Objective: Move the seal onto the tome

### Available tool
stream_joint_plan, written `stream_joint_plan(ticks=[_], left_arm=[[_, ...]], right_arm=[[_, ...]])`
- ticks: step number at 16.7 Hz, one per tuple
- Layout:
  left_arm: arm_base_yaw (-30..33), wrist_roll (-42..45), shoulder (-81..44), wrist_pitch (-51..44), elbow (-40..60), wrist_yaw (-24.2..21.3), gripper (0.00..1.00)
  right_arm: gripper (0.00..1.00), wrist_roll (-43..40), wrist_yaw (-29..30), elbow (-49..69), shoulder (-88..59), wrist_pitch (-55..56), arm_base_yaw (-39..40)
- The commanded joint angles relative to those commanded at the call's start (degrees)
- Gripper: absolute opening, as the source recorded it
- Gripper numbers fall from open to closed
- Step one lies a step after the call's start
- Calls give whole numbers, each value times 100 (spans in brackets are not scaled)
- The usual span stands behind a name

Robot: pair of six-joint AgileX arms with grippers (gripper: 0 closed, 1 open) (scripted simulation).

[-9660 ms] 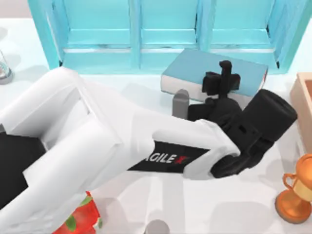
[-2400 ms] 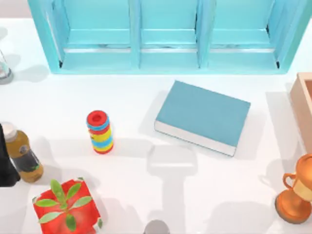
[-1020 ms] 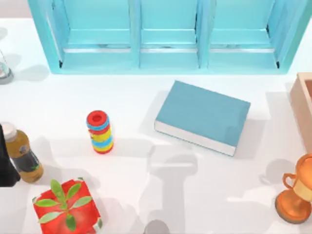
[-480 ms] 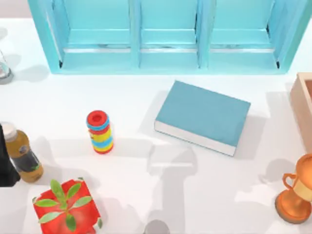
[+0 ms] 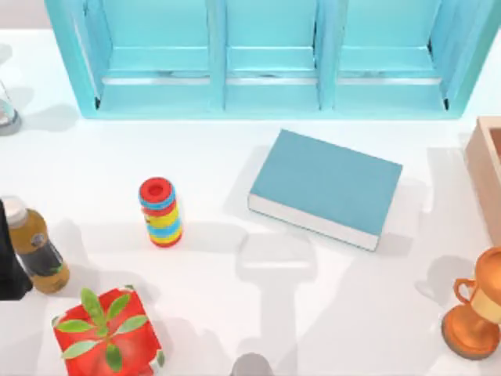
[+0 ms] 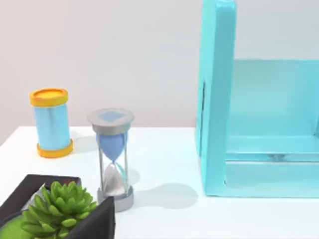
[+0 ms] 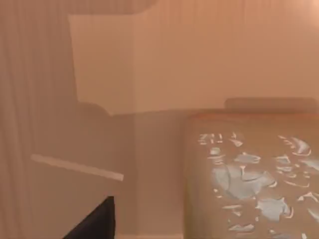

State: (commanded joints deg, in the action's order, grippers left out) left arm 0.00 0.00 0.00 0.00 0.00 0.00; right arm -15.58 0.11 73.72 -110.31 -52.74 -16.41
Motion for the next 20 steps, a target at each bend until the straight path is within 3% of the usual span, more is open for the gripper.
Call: stream_joint_plan(ticks=[5, 18, 20], left_arm=[[0, 0, 0, 0, 0, 0, 100], [0, 0, 0, 0, 0, 0, 100], [0, 0, 0, 0, 0, 0, 100]], right_arm=[[100, 0, 0, -127, -55, 160, -1], [2, 0, 0, -127, -55, 160, -1], [0, 0, 0, -127, -55, 160, -1]])
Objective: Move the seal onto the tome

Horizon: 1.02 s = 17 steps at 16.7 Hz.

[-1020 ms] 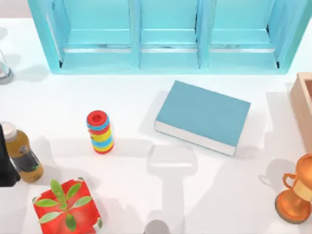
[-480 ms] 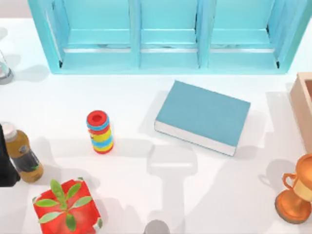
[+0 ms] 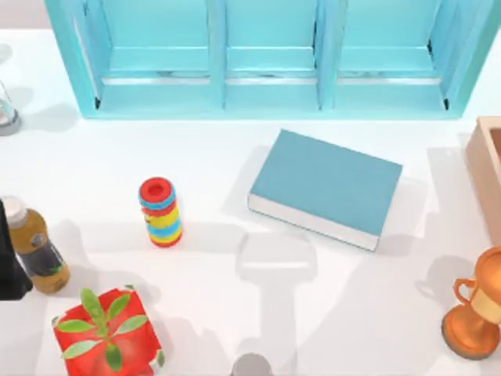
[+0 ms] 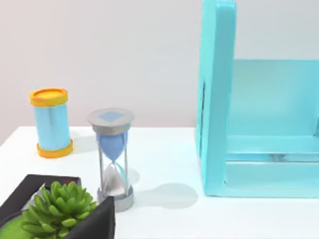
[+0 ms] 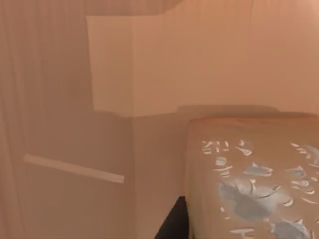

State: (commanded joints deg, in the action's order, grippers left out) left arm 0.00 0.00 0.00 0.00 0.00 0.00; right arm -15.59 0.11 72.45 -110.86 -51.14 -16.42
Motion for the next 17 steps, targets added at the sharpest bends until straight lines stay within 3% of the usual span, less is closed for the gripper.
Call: stream_joint_plan(ticks=[9, 13, 17], left_arm=[[0, 0, 0, 0, 0, 0, 100], [0, 0, 0, 0, 0, 0, 100], [0, 0, 0, 0, 0, 0, 100]], right_arm=[[0, 91, -24, 88, -4, -51, -8], [0, 967, -189, 963, -82, -573, 164], [0, 2100, -231, 2134, 63, -1644, 933]])
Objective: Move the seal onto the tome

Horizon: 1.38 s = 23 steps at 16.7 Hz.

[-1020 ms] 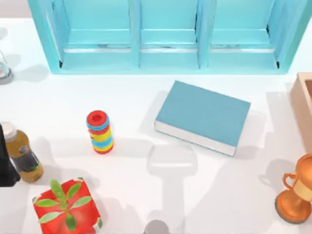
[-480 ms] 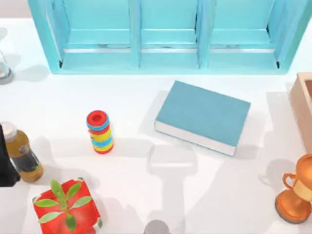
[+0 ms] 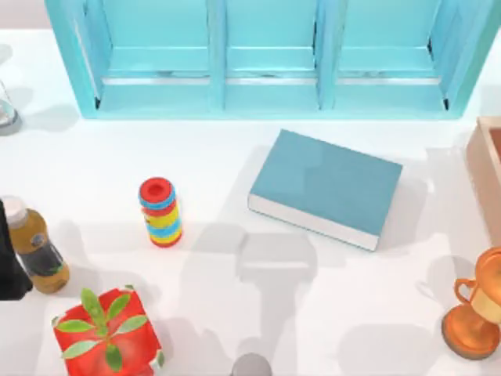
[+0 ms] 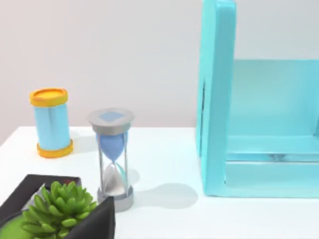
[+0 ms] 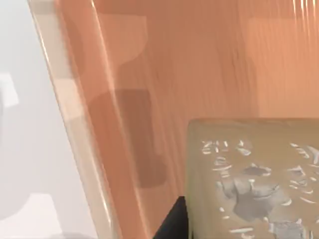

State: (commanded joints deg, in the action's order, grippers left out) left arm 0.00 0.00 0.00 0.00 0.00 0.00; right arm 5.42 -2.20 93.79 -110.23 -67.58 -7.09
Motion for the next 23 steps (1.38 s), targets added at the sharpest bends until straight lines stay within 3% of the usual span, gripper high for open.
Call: stream_joint_plan(ticks=[6, 13, 23], left_arm=[[0, 0, 0, 0, 0, 0, 100], [0, 0, 0, 0, 0, 0, 100], [0, 0, 0, 0, 0, 0, 100]], right_arm=[[0, 380, 228, 510, 533, -1553, 1456], [0, 443, 237, 578, 477, -1628, 1578], [0, 2132, 252, 3298, -2368, -1553, 3241]])
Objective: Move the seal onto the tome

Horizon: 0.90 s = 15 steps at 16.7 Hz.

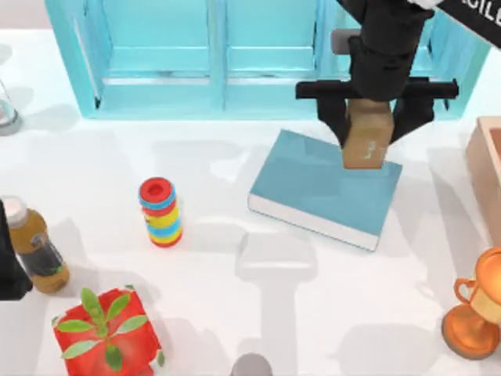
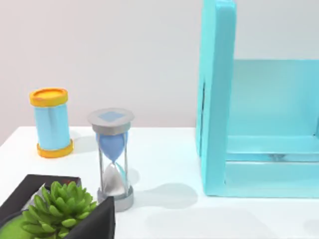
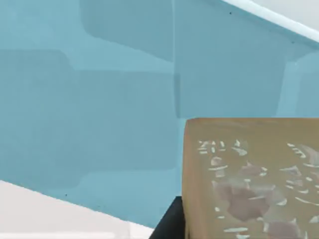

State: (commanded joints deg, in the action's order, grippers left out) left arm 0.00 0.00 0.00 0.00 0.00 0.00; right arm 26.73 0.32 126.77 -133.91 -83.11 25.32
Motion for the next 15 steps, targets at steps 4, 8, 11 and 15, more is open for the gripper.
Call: stream_joint_plan(ticks=[4, 8, 11, 15], left_arm=[[0, 0, 0, 0, 0, 0, 100], [0, 0, 0, 0, 0, 0, 100], [0, 0, 0, 0, 0, 0, 100], [0, 0, 0, 0, 0, 0, 100]], right_arm=[[0, 347, 5, 455, -466, 51, 334], [0, 351, -6, 449, -464, 34, 313], [0, 346, 5, 592, -486, -69, 330], [0, 346, 6, 610, -488, -81, 332]])
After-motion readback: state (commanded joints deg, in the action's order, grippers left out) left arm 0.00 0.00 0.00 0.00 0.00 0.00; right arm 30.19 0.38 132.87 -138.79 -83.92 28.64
